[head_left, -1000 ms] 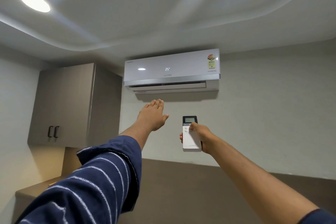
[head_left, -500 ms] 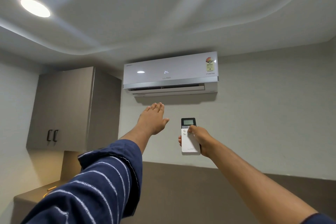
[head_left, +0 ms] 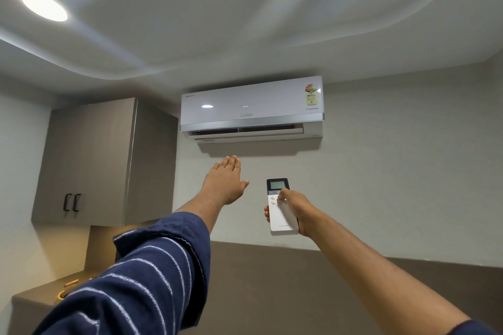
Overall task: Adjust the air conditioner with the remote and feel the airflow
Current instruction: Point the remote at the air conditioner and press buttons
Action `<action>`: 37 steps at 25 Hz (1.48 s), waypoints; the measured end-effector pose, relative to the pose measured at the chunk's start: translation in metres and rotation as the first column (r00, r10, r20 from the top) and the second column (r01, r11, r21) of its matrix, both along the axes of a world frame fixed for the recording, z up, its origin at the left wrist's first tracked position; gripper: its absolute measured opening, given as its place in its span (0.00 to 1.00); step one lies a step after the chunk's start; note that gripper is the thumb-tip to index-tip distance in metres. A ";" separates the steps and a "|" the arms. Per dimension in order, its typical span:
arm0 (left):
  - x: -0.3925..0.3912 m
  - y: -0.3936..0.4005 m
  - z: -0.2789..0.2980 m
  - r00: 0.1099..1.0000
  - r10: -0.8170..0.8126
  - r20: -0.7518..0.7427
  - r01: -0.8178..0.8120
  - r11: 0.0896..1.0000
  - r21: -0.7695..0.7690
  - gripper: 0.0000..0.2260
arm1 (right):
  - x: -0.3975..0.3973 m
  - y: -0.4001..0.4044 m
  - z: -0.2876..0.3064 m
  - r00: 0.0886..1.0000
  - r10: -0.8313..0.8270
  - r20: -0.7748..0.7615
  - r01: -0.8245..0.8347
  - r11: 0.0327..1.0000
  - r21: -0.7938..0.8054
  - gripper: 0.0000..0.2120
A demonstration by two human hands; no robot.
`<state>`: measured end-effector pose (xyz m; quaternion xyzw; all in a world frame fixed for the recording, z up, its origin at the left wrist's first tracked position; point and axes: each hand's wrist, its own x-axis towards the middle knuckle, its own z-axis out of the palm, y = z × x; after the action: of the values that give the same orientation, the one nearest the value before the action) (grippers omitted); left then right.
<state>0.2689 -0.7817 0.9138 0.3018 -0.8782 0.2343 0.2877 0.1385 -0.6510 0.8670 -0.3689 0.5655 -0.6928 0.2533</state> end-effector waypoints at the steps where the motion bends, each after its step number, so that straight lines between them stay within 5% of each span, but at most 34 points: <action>1: -0.001 -0.001 0.000 1.000 -0.002 0.001 0.002 1.000 -0.002 0.31 | -0.001 0.000 0.000 1.000 -0.008 -0.008 0.008 1.000 -0.001 0.11; 37: -0.008 0.002 -0.009 0.999 -0.048 -0.026 0.048 0.999 0.012 0.30 | 0.004 0.005 -0.001 0.999 0.035 0.038 -0.036 0.999 0.027 0.11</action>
<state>0.2612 -0.7796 0.9053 0.2856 -0.8828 0.2178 0.3026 0.1422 -0.6462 0.8657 -0.3625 0.5635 -0.6869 0.2813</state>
